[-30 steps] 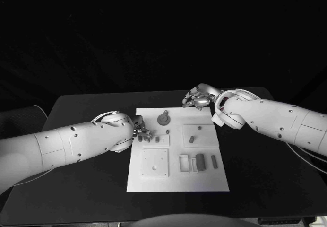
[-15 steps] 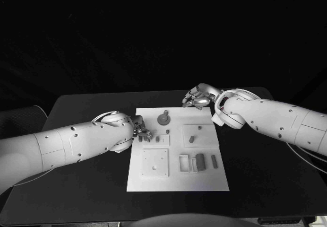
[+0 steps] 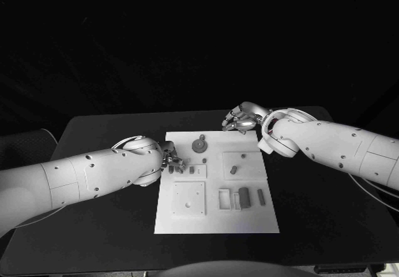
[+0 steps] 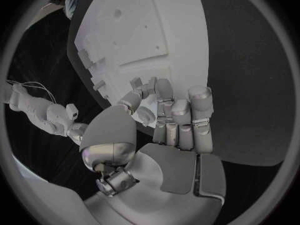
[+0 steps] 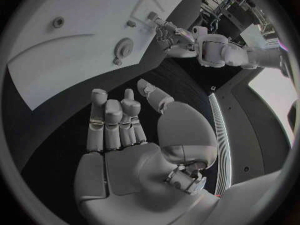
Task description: Assemble the parts on the task board
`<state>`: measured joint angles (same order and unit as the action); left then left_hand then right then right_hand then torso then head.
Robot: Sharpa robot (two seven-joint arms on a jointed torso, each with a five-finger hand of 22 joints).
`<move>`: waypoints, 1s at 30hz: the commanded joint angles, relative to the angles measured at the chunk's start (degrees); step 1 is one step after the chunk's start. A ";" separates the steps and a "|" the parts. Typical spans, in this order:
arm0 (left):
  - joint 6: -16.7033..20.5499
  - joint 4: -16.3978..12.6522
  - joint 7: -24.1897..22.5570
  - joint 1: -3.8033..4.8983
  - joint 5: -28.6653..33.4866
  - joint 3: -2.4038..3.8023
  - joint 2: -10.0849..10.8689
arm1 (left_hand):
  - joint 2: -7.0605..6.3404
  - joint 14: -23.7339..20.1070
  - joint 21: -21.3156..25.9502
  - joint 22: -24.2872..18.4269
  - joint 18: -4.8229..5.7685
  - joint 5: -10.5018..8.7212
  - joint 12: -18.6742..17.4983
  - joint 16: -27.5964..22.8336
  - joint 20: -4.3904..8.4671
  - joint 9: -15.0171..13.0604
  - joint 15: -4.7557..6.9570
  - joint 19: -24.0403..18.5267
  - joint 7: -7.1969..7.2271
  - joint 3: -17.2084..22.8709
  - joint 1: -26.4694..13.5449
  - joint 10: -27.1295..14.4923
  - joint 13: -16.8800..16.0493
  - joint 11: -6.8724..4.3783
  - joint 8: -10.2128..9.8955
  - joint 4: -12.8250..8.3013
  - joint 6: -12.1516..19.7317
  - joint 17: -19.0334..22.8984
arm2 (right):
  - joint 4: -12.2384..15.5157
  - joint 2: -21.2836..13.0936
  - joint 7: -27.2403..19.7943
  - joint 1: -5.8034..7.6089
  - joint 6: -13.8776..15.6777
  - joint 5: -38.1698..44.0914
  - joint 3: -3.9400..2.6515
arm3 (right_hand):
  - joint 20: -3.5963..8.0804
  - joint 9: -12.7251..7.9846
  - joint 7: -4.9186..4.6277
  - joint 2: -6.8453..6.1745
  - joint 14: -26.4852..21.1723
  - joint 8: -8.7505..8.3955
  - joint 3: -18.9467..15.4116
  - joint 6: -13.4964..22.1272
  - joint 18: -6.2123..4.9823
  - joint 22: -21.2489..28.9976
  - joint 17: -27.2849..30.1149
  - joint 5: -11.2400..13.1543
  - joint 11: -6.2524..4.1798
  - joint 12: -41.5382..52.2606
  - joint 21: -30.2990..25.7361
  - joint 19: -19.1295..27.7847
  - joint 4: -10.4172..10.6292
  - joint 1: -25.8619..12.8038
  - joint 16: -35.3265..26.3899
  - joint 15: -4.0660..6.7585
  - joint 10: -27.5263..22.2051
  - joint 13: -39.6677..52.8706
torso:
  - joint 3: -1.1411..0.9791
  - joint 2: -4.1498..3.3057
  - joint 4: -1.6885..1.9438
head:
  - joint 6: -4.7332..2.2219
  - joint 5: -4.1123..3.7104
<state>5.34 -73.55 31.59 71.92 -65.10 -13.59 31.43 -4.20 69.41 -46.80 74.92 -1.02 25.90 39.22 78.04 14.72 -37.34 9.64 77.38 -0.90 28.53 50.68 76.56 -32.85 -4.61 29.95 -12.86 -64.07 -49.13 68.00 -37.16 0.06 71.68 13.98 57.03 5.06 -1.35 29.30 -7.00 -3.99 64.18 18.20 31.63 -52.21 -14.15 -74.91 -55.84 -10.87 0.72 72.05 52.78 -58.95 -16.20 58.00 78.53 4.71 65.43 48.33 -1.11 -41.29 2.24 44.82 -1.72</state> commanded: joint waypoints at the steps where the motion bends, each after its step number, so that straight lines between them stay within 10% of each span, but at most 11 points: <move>1: -0.88 -0.15 -0.18 -0.07 -0.11 0.00 -0.09 | 3.23 0.87 0.08 0.90 -3.65 0.00 0.19 0.00 0.51 -0.05 1.10 0.02 -0.21 1.77 3.93 -0.14 0.07 -0.19 0.25 -2.21 -0.21 -0.01 | 0.10 0.02 -0.55 -0.02 -0.65 0.16 -0.02 | 0.00 0.06 -0.38 -0.10 0.00 -0.27 0.18 0.01 -0.85 -0.58 0.09 -0.39 0.19 -0.03 -0.37 -0.24 0.20 -0.64 0.09 0.30 -0.31 0.04 | -0.05 -0.01 0.01 | 0.10 0.01; 30: -0.99 -0.05 1.00 -0.07 -1.14 0.00 -0.26 | 3.73 1.27 -0.11 0.94 -3.56 0.61 0.43 0.15 0.47 -0.02 1.14 0.34 -0.15 1.86 4.29 0.10 0.07 -0.24 0.54 -2.57 -0.41 0.02 | 0.26 -0.10 -0.55 -0.02 -0.61 0.16 -0.02 | 0.01 0.10 -0.38 -0.10 0.00 -0.30 0.19 0.01 -0.85 -0.58 0.09 -0.39 0.19 -0.02 -0.37 -0.25 0.20 -0.67 0.10 0.30 -0.31 0.03 | -0.04 -0.02 0.01 | -0.01 0.02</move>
<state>5.06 -73.51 32.22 71.93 -66.00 -13.55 31.28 -4.42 69.54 -46.80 74.90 -1.02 26.23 39.45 78.04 14.84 -37.30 9.52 77.72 -1.03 28.23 50.90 76.55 -32.86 -4.60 30.17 -13.17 -64.19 -49.13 68.14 -37.24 0.03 71.68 13.98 57.03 5.06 -1.35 29.33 -6.93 -3.99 64.27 18.21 31.63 -52.24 -14.09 -74.91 -55.84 -10.87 0.72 72.05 52.78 -58.95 -16.20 58.00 78.53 4.59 65.43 48.33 -1.14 -41.30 2.24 44.80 -1.70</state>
